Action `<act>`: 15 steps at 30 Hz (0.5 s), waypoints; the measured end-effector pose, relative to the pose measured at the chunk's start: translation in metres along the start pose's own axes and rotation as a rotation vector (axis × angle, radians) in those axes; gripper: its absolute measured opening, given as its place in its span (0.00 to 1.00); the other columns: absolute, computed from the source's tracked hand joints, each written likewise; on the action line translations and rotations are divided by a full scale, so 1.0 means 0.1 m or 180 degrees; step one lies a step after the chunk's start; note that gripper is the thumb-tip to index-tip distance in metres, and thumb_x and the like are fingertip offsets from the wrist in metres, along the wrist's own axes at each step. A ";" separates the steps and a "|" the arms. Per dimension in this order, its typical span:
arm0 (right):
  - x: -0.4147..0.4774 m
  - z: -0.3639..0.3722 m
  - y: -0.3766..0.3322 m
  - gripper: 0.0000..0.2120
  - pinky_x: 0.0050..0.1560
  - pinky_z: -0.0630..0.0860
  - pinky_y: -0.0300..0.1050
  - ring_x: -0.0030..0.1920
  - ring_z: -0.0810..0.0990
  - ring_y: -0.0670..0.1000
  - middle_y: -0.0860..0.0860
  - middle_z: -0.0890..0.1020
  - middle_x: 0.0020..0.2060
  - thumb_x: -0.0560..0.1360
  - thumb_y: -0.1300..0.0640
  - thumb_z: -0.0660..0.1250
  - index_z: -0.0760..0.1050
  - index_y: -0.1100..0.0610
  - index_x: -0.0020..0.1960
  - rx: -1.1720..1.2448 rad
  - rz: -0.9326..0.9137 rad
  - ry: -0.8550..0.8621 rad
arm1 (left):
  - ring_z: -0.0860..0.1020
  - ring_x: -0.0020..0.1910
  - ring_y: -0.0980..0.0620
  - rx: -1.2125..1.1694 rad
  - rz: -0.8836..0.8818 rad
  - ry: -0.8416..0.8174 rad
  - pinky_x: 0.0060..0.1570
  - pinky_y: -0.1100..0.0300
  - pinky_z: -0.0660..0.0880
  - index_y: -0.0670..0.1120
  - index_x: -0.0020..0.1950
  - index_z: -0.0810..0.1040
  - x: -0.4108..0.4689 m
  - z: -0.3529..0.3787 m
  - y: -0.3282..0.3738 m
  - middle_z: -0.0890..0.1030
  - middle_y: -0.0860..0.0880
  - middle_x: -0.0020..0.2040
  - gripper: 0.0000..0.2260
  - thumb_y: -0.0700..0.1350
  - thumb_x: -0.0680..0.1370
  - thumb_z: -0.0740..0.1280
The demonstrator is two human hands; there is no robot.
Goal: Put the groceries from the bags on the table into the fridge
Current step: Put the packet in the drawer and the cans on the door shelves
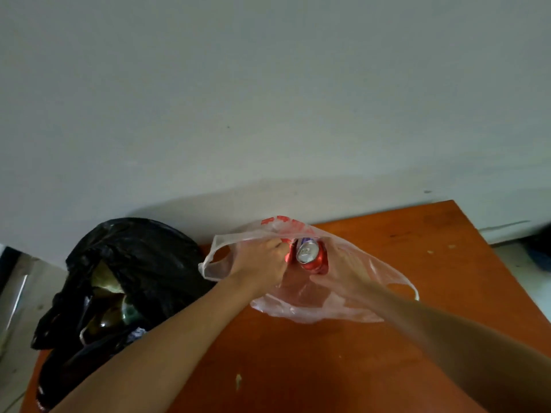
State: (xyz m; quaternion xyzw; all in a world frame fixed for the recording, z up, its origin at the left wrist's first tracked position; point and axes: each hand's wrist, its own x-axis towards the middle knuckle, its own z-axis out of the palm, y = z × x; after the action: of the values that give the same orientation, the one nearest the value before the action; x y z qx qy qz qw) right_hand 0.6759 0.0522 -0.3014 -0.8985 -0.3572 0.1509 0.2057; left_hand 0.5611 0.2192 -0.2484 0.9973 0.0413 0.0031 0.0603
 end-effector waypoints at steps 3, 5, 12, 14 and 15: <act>0.05 -0.15 0.25 0.37 0.53 0.76 0.44 0.56 0.79 0.51 0.51 0.79 0.59 0.62 0.50 0.77 0.66 0.53 0.67 0.0043 0.0370 0.0272 | 0.75 0.58 0.47 0.0340 0.0477 -0.0501 0.57 0.54 0.71 0.46 0.59 0.76 0.33 0.21 0.11 0.78 0.46 0.59 0.12 0.43 0.78 0.59; 0.10 -0.21 0.39 0.37 0.51 0.78 0.44 0.53 0.79 0.49 0.49 0.79 0.56 0.62 0.51 0.78 0.65 0.52 0.66 0.0317 0.0605 0.0283 | 0.72 0.63 0.45 0.0449 0.0686 -0.0536 0.63 0.52 0.68 0.44 0.64 0.74 0.52 0.38 0.15 0.75 0.44 0.65 0.15 0.43 0.78 0.60; 0.36 -0.28 0.81 0.39 0.58 0.76 0.50 0.57 0.79 0.52 0.51 0.79 0.57 0.62 0.52 0.81 0.64 0.55 0.66 0.1245 0.1224 0.0255 | 0.64 0.71 0.44 0.0607 0.0895 -0.0479 0.69 0.50 0.61 0.48 0.73 0.65 0.99 0.72 0.13 0.67 0.44 0.72 0.25 0.45 0.76 0.64; 0.39 -0.24 0.90 0.40 0.60 0.76 0.52 0.58 0.79 0.52 0.51 0.79 0.59 0.61 0.53 0.81 0.64 0.54 0.66 0.1377 0.1311 0.0274 | 0.64 0.71 0.45 0.0681 0.0926 -0.0611 0.69 0.50 0.61 0.49 0.73 0.65 1.09 0.86 0.10 0.67 0.45 0.72 0.26 0.47 0.76 0.65; 0.40 -0.22 0.93 0.40 0.60 0.75 0.50 0.58 0.78 0.51 0.51 0.79 0.59 0.61 0.53 0.81 0.64 0.54 0.67 0.1435 0.1340 0.0268 | 0.64 0.71 0.45 0.0731 0.0964 -0.0699 0.69 0.50 0.61 0.49 0.74 0.64 1.13 0.92 0.10 0.66 0.46 0.73 0.27 0.50 0.75 0.65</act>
State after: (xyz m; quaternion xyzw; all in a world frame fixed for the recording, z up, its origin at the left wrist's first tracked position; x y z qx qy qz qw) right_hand 0.7675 0.0130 -0.3316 -0.8899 -0.1119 0.2283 0.3787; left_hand 0.6750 0.2077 -0.3388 0.9868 -0.1157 -0.1012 -0.0508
